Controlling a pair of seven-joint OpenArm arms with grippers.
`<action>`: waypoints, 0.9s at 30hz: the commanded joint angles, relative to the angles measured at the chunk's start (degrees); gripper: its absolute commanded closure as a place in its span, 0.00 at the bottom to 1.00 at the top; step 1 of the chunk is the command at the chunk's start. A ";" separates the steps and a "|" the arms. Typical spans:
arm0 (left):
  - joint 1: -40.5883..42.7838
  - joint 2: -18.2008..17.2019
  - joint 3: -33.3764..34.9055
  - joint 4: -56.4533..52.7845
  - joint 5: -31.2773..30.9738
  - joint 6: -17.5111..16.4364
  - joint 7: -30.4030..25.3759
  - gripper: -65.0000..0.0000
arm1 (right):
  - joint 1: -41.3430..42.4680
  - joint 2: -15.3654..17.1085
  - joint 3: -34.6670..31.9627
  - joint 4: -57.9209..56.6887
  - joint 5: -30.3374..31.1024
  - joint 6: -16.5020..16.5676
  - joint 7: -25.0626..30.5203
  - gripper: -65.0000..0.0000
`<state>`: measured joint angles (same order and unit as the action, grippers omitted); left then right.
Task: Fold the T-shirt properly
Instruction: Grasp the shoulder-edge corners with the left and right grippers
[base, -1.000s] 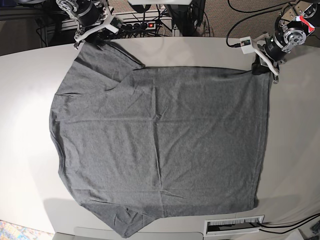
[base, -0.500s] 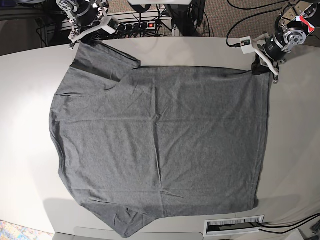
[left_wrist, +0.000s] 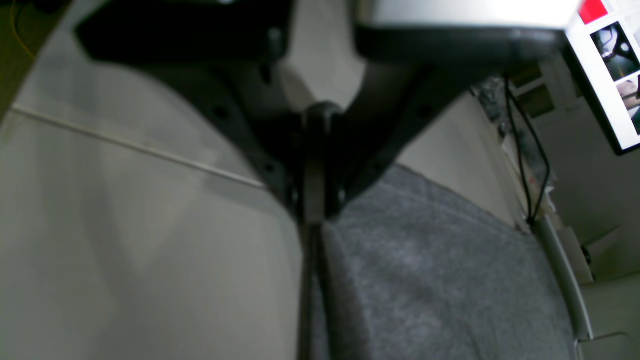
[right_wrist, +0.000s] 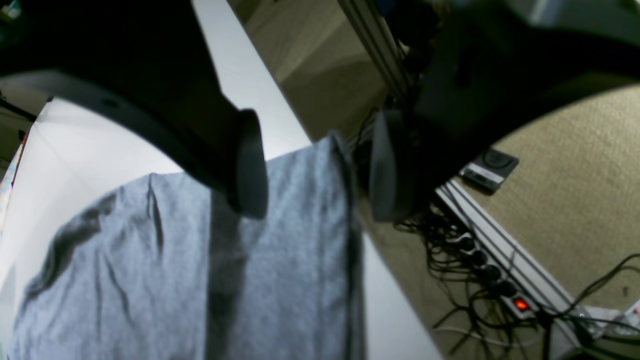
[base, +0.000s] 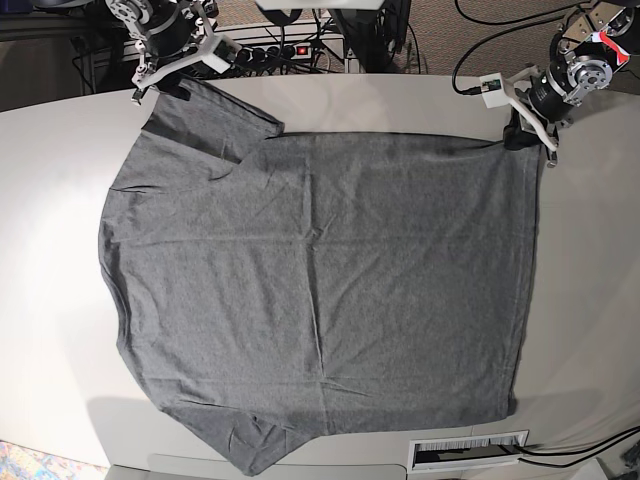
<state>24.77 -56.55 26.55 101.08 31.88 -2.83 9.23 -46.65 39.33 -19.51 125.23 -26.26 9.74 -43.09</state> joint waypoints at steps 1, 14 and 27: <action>0.94 -0.57 0.70 -0.39 -1.64 -4.28 -0.22 1.00 | -0.31 0.70 0.74 0.59 -0.13 -0.52 0.24 0.48; 0.92 -0.57 0.70 -0.39 -1.62 -4.26 -0.24 1.00 | 0.09 0.68 2.60 -4.26 0.94 0.74 0.28 0.48; 0.92 -0.57 0.70 -0.39 -1.62 -4.26 -0.22 1.00 | 0.11 0.68 2.73 -4.26 0.96 0.74 0.09 1.00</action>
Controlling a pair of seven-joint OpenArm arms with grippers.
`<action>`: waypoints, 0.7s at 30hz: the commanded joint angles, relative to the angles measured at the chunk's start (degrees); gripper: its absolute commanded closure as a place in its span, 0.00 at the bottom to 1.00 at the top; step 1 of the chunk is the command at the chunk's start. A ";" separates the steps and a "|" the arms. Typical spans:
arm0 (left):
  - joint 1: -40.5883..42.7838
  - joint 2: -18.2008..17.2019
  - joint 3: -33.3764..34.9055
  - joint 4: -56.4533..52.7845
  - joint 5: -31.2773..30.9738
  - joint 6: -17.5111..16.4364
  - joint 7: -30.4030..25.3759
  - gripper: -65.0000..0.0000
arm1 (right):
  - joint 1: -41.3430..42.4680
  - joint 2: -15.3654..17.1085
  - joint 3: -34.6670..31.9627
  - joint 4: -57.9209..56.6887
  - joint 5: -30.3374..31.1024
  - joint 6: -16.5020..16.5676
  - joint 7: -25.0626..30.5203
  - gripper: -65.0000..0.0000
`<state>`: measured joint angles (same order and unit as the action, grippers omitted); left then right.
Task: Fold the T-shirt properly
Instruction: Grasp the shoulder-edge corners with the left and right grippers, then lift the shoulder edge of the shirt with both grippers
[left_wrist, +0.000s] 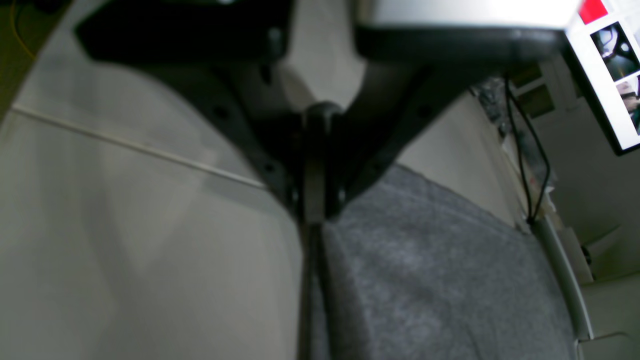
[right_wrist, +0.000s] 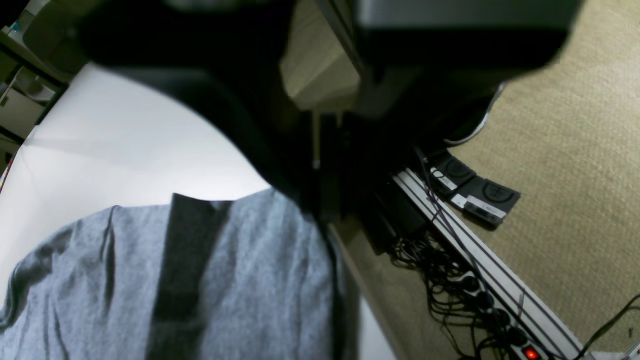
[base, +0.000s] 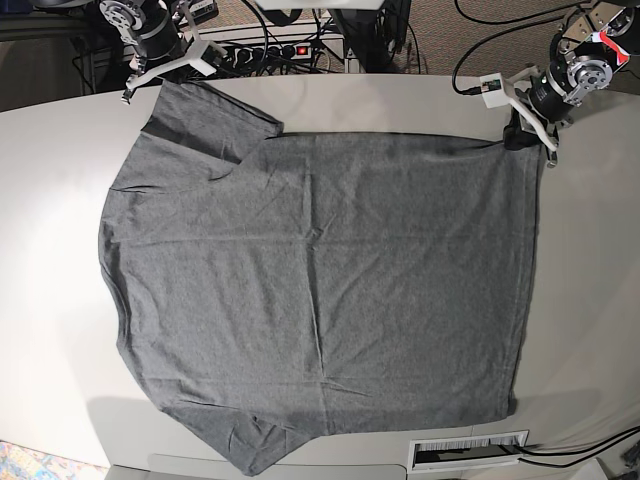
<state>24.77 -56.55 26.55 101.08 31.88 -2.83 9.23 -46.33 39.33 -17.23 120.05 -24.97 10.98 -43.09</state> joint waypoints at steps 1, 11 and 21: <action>0.94 -0.57 0.70 -0.39 -1.62 -4.26 -0.20 1.00 | -0.33 0.66 0.42 0.92 -0.33 -0.48 -0.04 1.00; 1.66 -0.76 0.70 -0.39 -1.57 -4.28 0.44 1.00 | -8.41 0.68 0.26 4.68 -2.27 -0.44 -1.33 1.00; 12.33 -5.01 0.70 3.30 8.46 4.35 6.10 1.00 | -16.65 0.66 0.37 9.33 -9.49 -0.55 -3.56 1.00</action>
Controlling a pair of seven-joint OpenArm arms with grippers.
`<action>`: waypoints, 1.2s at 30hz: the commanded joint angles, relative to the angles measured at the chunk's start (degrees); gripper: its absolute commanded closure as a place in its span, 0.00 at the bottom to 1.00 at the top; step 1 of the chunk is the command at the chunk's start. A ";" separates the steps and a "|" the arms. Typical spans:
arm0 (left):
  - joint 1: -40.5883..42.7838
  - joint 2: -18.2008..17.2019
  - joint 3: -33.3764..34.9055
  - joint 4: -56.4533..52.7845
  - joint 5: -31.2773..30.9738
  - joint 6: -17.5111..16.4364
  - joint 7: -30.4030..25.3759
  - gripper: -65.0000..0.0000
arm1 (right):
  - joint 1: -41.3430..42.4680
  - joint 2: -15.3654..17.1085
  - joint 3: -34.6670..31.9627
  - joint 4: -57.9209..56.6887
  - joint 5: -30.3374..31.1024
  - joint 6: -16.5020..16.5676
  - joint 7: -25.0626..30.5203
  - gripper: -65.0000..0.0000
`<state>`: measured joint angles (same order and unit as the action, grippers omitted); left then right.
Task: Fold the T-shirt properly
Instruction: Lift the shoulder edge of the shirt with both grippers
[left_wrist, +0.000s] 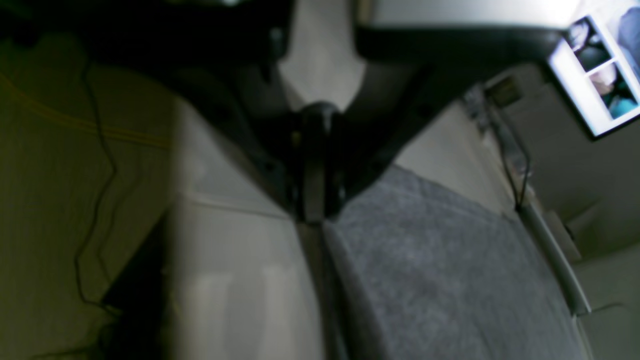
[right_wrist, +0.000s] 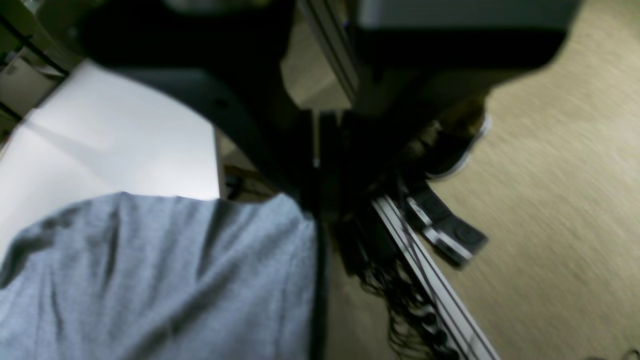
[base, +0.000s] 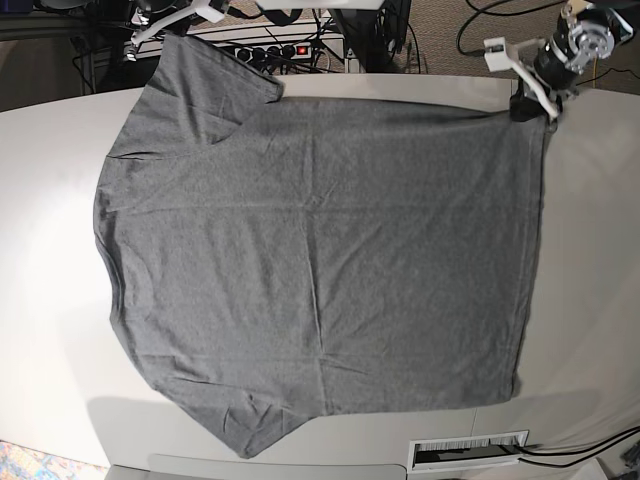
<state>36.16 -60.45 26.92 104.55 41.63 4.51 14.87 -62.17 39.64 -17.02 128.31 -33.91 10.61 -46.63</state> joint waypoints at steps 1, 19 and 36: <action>2.43 -1.77 0.33 0.39 0.66 -1.53 1.51 1.00 | -1.55 0.37 0.15 1.57 -1.49 -0.22 -0.33 1.00; 11.13 -6.78 0.26 8.20 27.65 18.16 15.41 1.00 | -2.23 0.35 3.08 6.69 -16.94 -11.15 0.39 1.00; -6.64 -4.39 -3.45 11.91 4.24 18.18 3.89 1.00 | 12.50 -0.13 15.96 6.69 1.57 -11.63 8.92 1.00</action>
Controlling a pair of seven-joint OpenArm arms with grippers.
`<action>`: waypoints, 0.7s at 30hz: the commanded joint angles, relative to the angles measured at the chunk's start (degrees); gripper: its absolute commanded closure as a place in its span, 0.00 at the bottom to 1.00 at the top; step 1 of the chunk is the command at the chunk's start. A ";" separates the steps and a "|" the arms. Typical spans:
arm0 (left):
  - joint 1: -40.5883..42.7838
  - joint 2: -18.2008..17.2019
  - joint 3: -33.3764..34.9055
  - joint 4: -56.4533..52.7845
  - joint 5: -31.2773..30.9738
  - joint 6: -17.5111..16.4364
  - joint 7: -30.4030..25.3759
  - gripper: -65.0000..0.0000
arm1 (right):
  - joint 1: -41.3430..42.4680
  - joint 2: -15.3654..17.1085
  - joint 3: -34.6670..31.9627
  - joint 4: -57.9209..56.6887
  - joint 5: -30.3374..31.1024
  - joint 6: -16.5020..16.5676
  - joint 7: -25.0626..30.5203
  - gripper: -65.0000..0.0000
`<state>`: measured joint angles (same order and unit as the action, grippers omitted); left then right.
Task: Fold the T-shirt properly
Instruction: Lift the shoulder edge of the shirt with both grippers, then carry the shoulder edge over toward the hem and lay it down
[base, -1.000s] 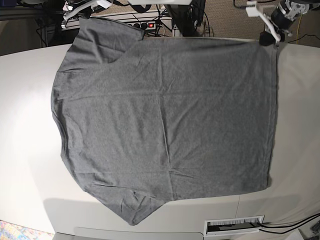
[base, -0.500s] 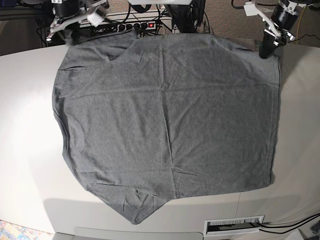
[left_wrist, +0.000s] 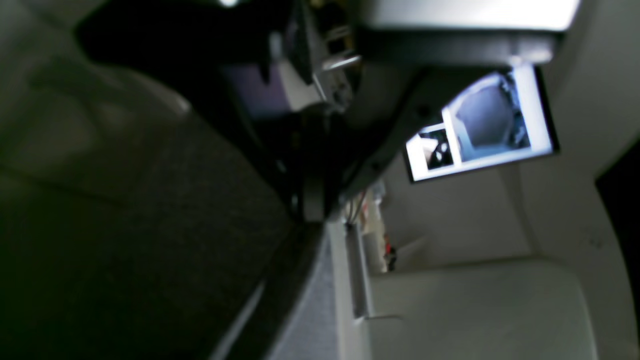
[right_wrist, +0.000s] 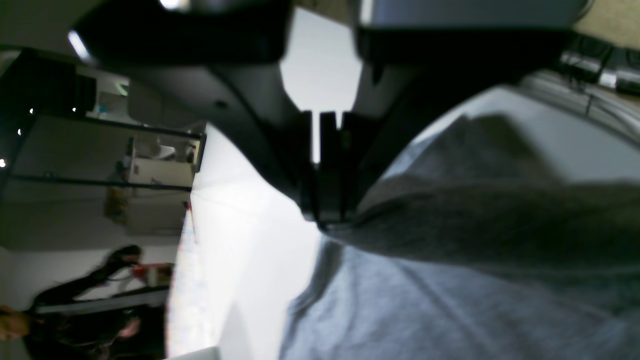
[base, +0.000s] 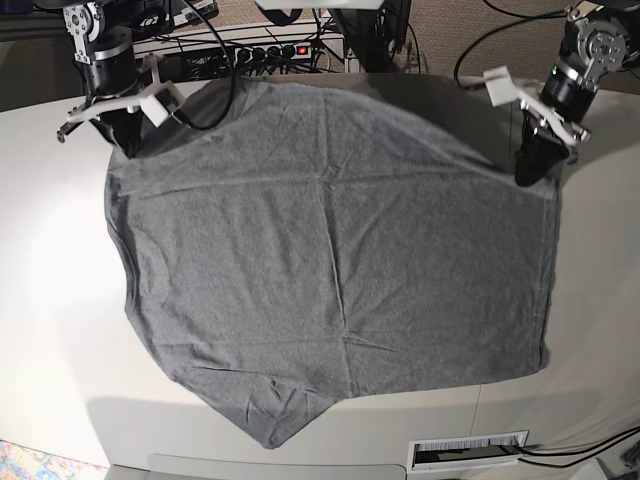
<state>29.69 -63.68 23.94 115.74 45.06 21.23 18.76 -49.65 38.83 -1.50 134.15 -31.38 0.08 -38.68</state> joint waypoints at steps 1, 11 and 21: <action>-1.81 -0.42 -0.48 0.72 -0.57 1.46 0.00 1.00 | 0.98 0.68 0.44 0.85 -0.96 -1.09 1.05 1.00; -14.86 4.74 -0.48 -5.68 -7.19 1.42 -0.81 1.00 | 12.17 0.70 0.44 -4.48 1.03 -1.14 3.34 1.00; -24.17 10.27 -0.46 -17.97 -12.92 1.42 -3.89 1.00 | 25.66 0.68 0.37 -14.01 6.86 -1.09 4.55 1.00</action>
<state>6.37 -52.21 24.18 97.01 31.79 21.15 14.94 -24.36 38.70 -1.67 119.35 -23.64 0.05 -34.85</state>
